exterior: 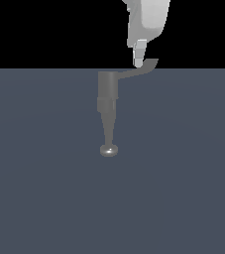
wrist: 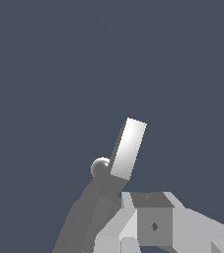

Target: Turn on the faucet by rotating a designated handle.

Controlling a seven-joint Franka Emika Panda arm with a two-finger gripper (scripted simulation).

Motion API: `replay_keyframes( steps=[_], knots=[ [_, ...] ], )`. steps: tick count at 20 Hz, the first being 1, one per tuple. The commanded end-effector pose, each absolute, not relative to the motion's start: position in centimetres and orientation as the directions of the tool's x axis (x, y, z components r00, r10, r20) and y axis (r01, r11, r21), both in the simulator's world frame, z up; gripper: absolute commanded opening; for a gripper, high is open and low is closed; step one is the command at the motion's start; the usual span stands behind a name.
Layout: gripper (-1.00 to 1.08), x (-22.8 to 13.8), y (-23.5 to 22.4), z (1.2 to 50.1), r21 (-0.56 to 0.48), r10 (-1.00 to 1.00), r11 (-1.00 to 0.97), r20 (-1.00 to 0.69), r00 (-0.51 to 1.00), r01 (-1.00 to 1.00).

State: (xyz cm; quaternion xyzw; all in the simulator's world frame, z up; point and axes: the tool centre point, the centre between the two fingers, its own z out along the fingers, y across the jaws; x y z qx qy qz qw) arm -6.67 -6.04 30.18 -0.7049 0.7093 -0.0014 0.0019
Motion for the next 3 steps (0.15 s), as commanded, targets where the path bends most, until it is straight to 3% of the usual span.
replay_keyframes(
  steps=[1, 3],
  knots=[
    [-1.0, -6.41, -8.72, 29.92, -0.001, -0.999, 0.045, 0.0, -0.045, -0.999],
    [-1.0, -6.21, -9.01, 29.91, 0.0, -0.999, 0.046, 0.0, -0.046, -0.999]
  ],
)
